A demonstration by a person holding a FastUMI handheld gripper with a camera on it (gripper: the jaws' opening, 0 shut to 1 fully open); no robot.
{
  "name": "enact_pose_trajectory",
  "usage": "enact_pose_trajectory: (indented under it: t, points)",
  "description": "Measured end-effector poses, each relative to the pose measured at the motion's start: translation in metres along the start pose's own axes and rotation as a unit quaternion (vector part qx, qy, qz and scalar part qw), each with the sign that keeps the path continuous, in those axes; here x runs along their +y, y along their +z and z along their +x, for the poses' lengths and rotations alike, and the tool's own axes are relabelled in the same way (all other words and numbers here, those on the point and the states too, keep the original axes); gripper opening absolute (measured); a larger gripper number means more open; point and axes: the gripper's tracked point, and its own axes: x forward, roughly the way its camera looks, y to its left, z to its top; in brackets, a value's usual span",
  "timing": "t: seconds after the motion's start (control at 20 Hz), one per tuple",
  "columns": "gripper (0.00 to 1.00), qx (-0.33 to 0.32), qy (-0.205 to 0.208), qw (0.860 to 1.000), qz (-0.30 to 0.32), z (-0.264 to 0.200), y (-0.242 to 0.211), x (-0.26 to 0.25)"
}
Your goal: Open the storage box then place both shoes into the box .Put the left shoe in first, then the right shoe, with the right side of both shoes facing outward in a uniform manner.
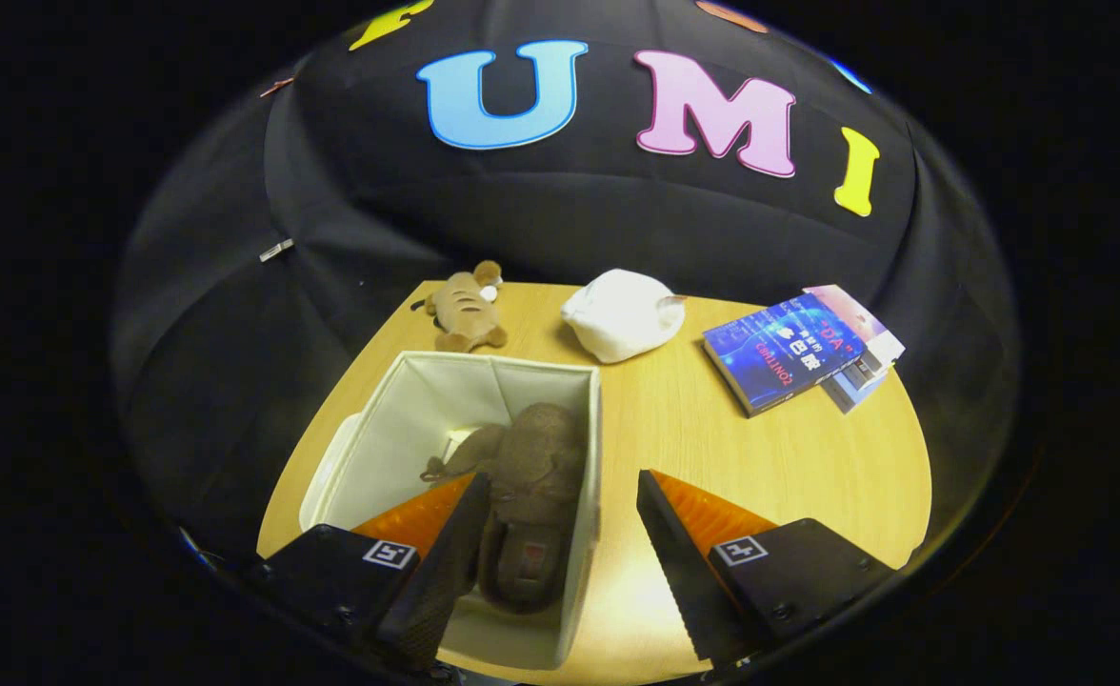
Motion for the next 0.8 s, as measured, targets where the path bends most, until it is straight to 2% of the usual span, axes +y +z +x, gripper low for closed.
enact_pose_trajectory:
  t: [0.2,0.45,0.65,0.8]
  points:
    - [0.97,-0.053,0.016,0.998,0.015,-0.013,0.028,-0.031]
    - [0.97,-0.112,0.004,0.994,-0.005,-0.034,0.054,-0.087]
    - [0.97,-0.149,-0.007,0.989,-0.022,-0.062,0.060,-0.128]
    - [0.96,-0.148,-0.011,0.989,-0.012,-0.086,0.053,-0.149]
